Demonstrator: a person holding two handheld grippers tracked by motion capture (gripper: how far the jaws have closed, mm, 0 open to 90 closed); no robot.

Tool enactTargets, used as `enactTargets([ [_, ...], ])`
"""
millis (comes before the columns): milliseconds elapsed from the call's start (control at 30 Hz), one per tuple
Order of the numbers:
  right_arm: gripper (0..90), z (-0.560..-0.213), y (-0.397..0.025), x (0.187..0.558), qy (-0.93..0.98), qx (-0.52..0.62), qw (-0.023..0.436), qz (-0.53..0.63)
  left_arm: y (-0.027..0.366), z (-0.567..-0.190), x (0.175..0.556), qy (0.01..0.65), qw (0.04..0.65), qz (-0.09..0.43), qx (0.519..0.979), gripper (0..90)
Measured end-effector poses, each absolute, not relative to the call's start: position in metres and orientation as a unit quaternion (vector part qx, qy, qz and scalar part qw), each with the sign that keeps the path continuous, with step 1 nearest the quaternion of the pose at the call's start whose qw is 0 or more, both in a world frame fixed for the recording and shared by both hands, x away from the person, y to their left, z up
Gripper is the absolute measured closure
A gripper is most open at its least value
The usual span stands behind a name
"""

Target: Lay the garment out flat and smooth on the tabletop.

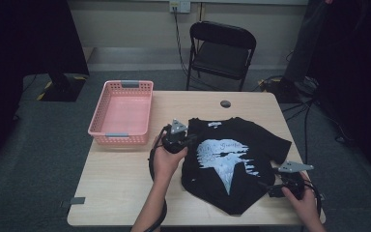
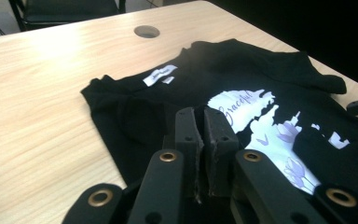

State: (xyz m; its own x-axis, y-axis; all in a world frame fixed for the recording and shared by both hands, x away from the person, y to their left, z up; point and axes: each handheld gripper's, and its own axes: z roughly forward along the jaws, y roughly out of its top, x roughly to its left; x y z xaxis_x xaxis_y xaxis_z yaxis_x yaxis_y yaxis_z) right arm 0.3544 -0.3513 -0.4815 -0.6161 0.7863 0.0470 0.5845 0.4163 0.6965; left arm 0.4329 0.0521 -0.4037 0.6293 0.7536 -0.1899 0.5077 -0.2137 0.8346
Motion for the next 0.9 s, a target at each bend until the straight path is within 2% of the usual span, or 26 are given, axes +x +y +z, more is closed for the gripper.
enactTargets([
  [900, 9.4, -0.482, -0.351, 0.354, 0.829, 0.414, 0.145, 0.348, 0.089, -0.405, 0.425, 0.440, 0.486, 0.166, 0.737, 85.6],
])
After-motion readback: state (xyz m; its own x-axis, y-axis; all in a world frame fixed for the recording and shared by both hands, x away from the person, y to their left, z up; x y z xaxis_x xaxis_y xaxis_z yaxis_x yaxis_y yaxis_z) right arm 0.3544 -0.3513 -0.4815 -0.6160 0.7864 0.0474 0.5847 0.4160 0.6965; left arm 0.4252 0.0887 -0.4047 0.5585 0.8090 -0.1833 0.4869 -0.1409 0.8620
